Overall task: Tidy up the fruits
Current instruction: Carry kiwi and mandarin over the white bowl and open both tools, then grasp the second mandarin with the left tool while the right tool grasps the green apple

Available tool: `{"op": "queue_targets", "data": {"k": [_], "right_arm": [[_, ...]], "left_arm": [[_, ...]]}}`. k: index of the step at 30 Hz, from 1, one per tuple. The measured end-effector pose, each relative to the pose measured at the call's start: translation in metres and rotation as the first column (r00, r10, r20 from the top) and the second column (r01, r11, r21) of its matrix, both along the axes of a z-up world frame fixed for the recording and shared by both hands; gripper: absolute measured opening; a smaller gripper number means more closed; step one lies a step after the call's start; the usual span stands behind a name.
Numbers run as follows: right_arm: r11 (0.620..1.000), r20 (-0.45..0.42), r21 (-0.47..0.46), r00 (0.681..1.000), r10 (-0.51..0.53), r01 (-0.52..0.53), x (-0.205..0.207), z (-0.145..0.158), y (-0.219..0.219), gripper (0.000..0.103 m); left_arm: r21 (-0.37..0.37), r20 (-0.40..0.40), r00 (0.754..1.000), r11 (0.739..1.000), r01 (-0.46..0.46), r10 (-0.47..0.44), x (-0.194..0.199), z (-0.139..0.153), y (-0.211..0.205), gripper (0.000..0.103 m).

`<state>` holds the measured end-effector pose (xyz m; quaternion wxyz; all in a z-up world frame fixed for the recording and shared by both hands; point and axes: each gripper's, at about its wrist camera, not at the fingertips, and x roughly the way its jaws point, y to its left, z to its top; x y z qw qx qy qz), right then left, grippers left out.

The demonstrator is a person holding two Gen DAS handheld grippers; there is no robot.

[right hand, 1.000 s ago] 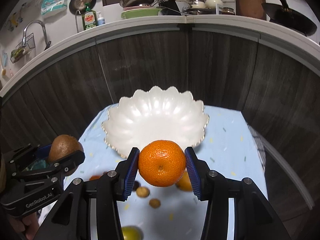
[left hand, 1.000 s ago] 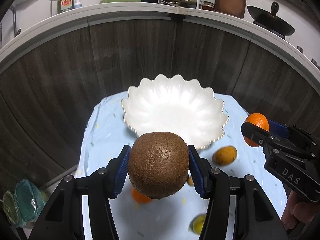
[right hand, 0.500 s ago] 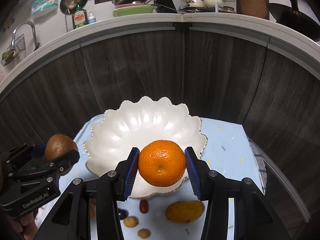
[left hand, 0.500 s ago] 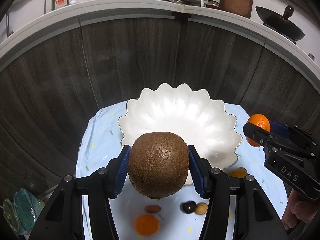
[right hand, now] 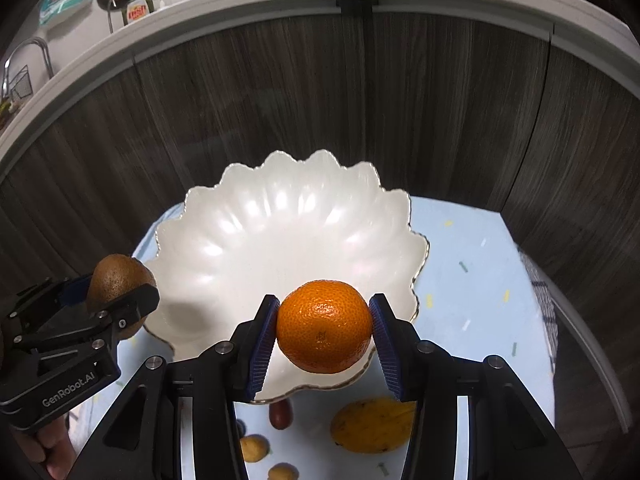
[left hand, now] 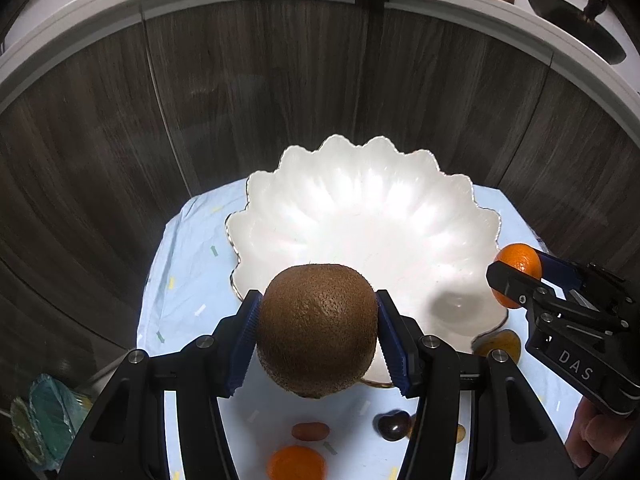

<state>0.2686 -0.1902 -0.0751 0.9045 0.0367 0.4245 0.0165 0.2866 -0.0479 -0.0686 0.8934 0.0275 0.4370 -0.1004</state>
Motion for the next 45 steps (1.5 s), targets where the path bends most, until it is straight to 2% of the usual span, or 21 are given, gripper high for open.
{"op": "queue_targets", "data": {"k": [12,14,16,17,18,20,27,45], "right_arm": [[1.000,-0.044,-0.002,0.999,0.006,-0.007,0.008,-0.010,0.000,0.048],[1.000,-0.044,-0.002,0.999,0.009,-0.009,0.008,-0.010,0.000,0.049],[1.000,-0.042,-0.010,0.999,-0.001,0.001,0.008,-0.010,-0.002,0.060],[1.000,-0.027,-0.009,1.000,-0.013,0.012,0.007,-0.007,-0.004,0.074],[1.000,-0.013,-0.008,1.000,-0.019,0.019,0.005,-0.005,-0.005,0.082],[0.999,0.007,-0.016,0.999,-0.033,0.033,0.003,0.000,-0.007,0.085],[0.998,0.033,-0.020,0.998,-0.054,0.055,0.000,0.009,-0.008,0.087],[0.997,0.076,-0.009,0.994,-0.076,0.077,-0.023,0.029,-0.006,0.087]], "left_arm": [[-0.005,-0.055,0.998,1.000,0.004,-0.004,0.003,-0.013,-0.003,0.057],[-0.001,-0.025,1.000,1.000,-0.002,0.002,0.001,-0.009,-0.003,0.082],[0.005,0.017,1.000,1.000,-0.020,0.020,-0.002,-0.002,-0.001,0.089],[0.011,0.022,1.000,1.000,-0.021,0.021,-0.002,0.000,-0.001,0.089],[0.016,0.023,0.999,1.000,-0.023,0.022,-0.001,0.001,0.000,0.089],[0.019,0.027,0.999,0.999,-0.032,0.031,-0.001,0.002,0.001,0.091],[0.035,0.044,0.998,0.998,-0.053,0.052,-0.005,0.005,0.005,0.101],[0.034,0.083,0.995,0.998,-0.056,0.053,-0.026,0.026,0.015,0.102]]}}
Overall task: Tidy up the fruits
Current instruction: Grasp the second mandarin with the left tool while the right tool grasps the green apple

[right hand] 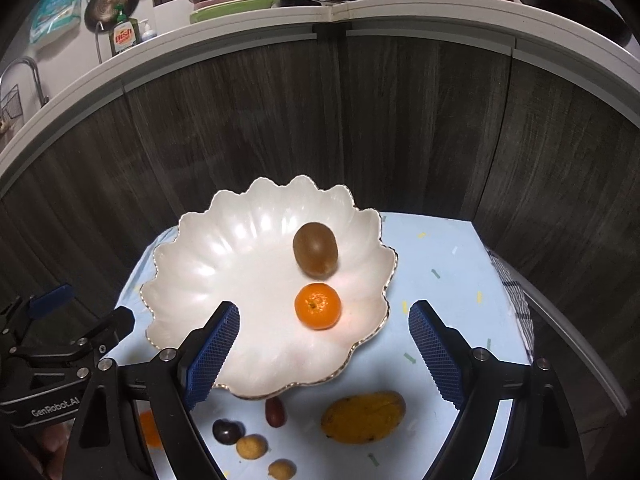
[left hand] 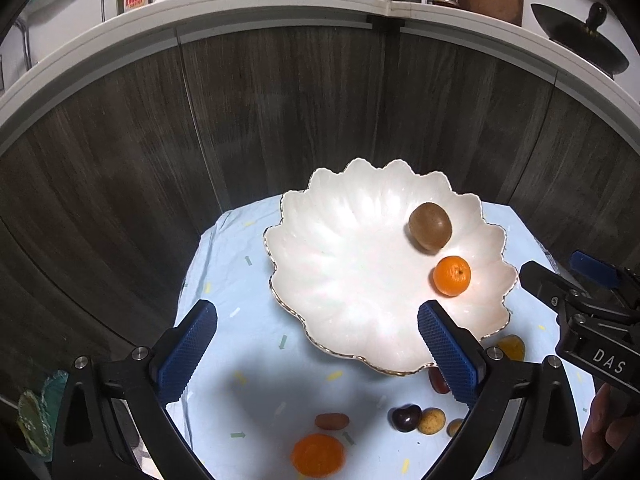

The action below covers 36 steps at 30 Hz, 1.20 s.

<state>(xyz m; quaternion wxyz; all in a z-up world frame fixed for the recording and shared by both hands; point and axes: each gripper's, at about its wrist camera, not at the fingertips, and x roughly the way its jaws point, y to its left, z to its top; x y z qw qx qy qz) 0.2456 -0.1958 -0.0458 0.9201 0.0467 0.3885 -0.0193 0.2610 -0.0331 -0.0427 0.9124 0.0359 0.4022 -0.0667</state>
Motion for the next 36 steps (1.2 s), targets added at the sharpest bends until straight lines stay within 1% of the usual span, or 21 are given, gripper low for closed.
{"op": "queue_targets", "data": {"k": [17,25,29,36], "right_arm": [[1.000,0.027,0.004,1.000,-0.016,0.016,-0.035,0.007,-0.003,0.087],[1.000,0.028,0.013,1.000,-0.008,0.008,-0.052,0.009,0.000,0.087],[1.000,0.025,0.010,1.000,-0.002,0.002,-0.064,0.007,0.003,0.087],[1.000,0.021,0.000,1.000,-0.001,0.001,-0.088,0.004,0.015,0.087]], "left_arm": [[0.062,0.053,0.998,0.998,0.029,-0.032,-0.035,0.009,0.000,0.102],[0.061,0.059,0.997,0.997,0.038,-0.041,-0.051,0.010,0.001,0.102],[0.075,0.068,0.996,0.996,0.055,-0.060,-0.063,0.009,0.001,0.102],[0.083,0.061,0.994,0.992,0.091,-0.096,-0.084,0.004,0.009,0.102]]}}
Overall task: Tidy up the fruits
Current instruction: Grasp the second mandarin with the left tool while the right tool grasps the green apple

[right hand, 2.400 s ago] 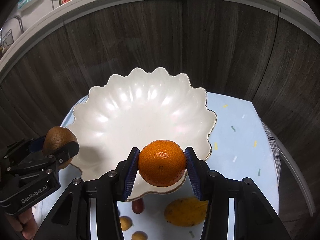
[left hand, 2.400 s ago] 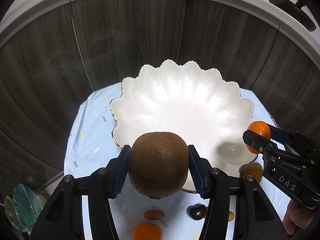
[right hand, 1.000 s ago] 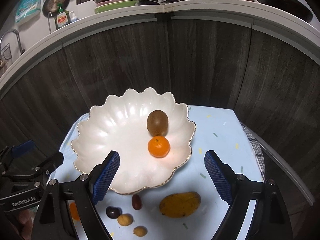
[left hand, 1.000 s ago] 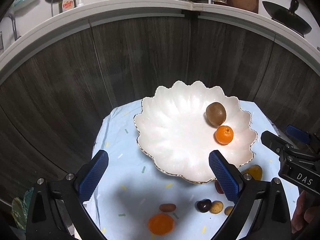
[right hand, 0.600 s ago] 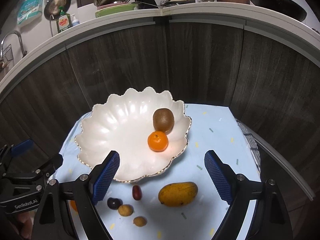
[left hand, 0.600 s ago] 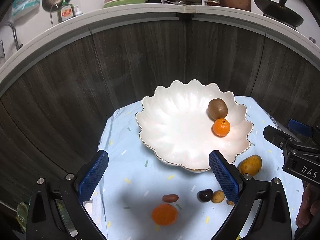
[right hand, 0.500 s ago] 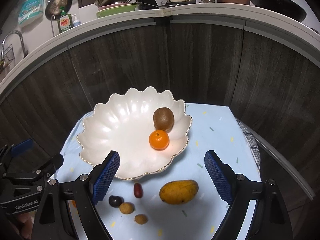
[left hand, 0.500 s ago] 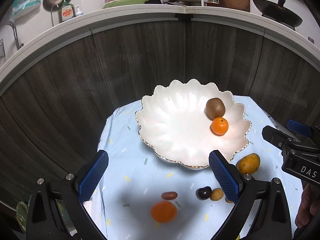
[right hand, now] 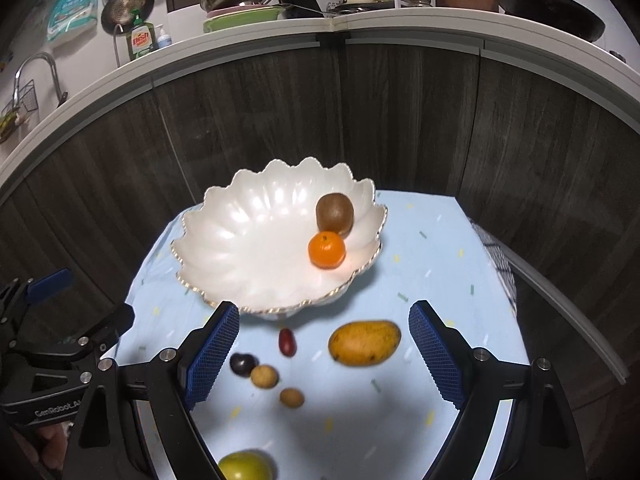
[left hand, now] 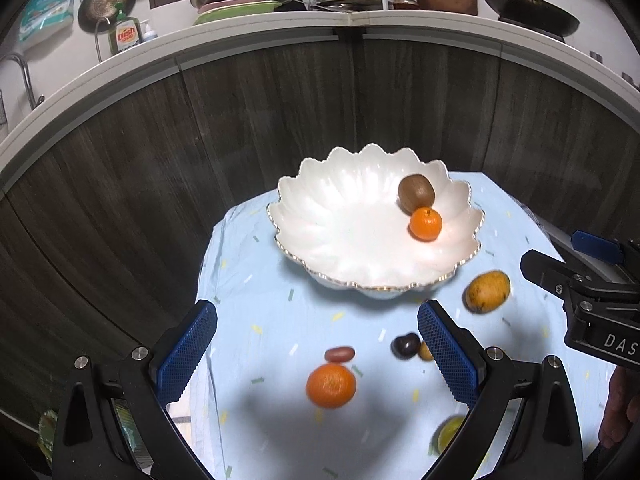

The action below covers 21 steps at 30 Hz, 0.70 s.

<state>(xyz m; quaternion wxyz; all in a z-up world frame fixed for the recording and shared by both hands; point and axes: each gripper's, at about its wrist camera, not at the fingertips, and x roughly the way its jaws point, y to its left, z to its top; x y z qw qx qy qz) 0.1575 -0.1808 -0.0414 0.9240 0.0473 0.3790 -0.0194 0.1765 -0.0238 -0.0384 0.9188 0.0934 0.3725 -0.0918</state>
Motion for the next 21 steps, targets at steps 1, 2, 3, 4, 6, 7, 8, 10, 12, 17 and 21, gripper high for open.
{"op": "queue_targets", "data": {"k": [1,2,3,4,6,7,8,10,12,17,21], "right_arm": [[1.000,-0.002,-0.004,1.000,-0.001,0.001,-0.003,-0.001,0.002,0.087],[1.000,-0.005,-0.005,1.000,0.000,0.000,-0.006,-0.002,0.005,0.087],[1.000,-0.009,-0.005,1.000,-0.001,0.001,-0.009,-0.003,0.007,0.087],[1.000,-0.015,-0.003,1.000,-0.002,0.002,-0.012,-0.005,0.009,0.087],[1.000,-0.024,-0.001,1.000,-0.003,0.003,-0.018,-0.008,0.012,0.087],[1.000,-0.028,-0.001,1.000,-0.005,0.004,-0.021,-0.010,0.014,0.087],[1.000,-0.034,0.002,0.999,-0.007,0.007,-0.024,-0.013,0.016,0.087],[1.000,-0.048,0.013,0.999,-0.016,0.016,-0.030,-0.017,0.020,0.087],[0.999,-0.069,0.031,0.997,-0.027,0.029,-0.035,-0.024,0.024,0.087],[0.994,-0.113,0.068,0.991,-0.072,0.080,-0.049,-0.041,0.033,0.087],[0.995,-0.142,0.056,0.987,-0.078,0.087,-0.054,-0.050,0.044,0.087]], "left_arm": [[0.003,-0.003,1.000,1.000,0.005,-0.005,-0.002,-0.001,0.001,0.102],[0.006,-0.007,1.000,1.000,0.012,-0.012,-0.005,-0.003,0.002,0.102],[0.009,-0.009,1.000,1.000,0.020,-0.020,-0.007,-0.004,0.003,0.102],[0.014,-0.010,1.000,1.000,0.024,-0.024,-0.009,-0.005,0.003,0.102],[0.017,-0.014,0.999,0.999,0.037,-0.036,-0.013,-0.008,0.006,0.102],[0.017,-0.017,0.999,0.999,0.041,-0.041,-0.016,-0.010,0.008,0.102],[0.017,-0.018,0.999,0.999,0.045,-0.044,-0.018,-0.011,0.010,0.102],[0.019,-0.021,0.998,0.998,0.055,-0.054,-0.021,-0.014,0.014,0.102],[0.019,-0.029,0.998,0.998,0.062,-0.062,-0.023,-0.018,0.017,0.102],[0.015,-0.051,0.995,0.996,0.092,-0.091,-0.025,-0.028,0.026,0.102],[0.005,-0.082,0.989,0.993,0.121,-0.120,-0.024,-0.035,0.032,0.102]]}}
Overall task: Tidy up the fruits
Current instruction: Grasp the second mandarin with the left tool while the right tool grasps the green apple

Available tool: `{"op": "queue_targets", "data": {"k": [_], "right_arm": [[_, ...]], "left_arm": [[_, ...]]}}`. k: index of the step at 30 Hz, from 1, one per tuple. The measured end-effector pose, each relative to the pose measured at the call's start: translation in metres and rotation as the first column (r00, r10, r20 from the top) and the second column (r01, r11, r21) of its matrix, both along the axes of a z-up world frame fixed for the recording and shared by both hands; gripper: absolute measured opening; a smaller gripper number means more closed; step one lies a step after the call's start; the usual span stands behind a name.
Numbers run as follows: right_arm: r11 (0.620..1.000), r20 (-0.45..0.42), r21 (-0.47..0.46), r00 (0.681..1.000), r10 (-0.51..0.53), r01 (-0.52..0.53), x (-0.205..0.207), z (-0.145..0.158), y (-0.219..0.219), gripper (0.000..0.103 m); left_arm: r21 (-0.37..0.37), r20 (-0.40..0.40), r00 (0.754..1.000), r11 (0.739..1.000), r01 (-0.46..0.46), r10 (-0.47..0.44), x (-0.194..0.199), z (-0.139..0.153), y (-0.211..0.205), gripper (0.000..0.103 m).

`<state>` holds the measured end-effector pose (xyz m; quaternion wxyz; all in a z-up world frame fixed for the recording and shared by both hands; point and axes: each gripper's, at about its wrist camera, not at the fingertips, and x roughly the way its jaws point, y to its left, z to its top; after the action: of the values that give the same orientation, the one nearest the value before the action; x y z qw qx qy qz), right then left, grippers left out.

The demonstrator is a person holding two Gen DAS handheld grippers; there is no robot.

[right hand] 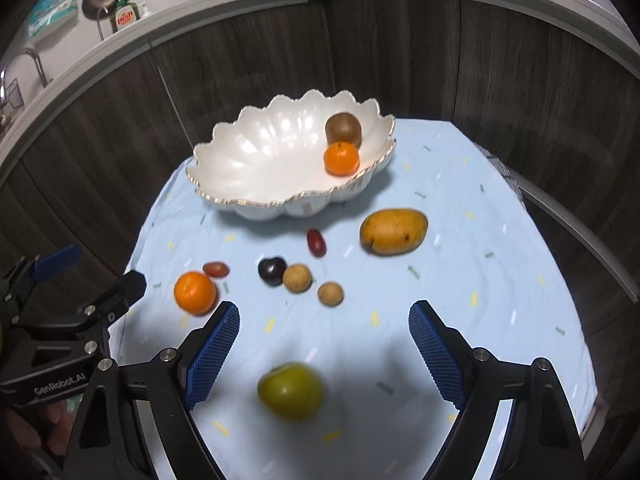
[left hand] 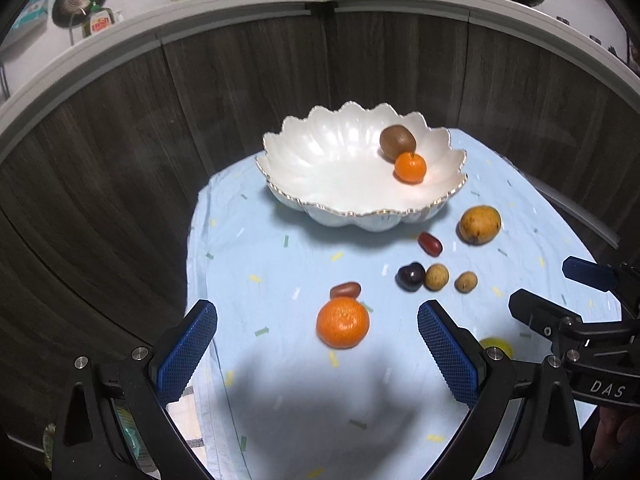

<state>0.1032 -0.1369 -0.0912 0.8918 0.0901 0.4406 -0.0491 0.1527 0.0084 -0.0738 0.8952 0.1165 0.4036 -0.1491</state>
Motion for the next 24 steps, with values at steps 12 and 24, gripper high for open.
{"op": "queue_targets", "data": {"k": [12,24], "right_arm": [[0.999,-0.151,0.051,0.988,-0.007,0.015,-0.004,-0.032,0.021,0.087],[0.999,-0.226,0.029,0.974,-0.017,0.024,0.001,-0.050,0.034,0.078]], "left_arm": [[-0.042,-0.117,0.990,0.996,0.073,-0.077,0.016,-0.031,0.007,0.102],[-0.047,-0.176,0.976,0.992,0.121,-0.127,0.036,-0.058,0.009,0.092]]}}
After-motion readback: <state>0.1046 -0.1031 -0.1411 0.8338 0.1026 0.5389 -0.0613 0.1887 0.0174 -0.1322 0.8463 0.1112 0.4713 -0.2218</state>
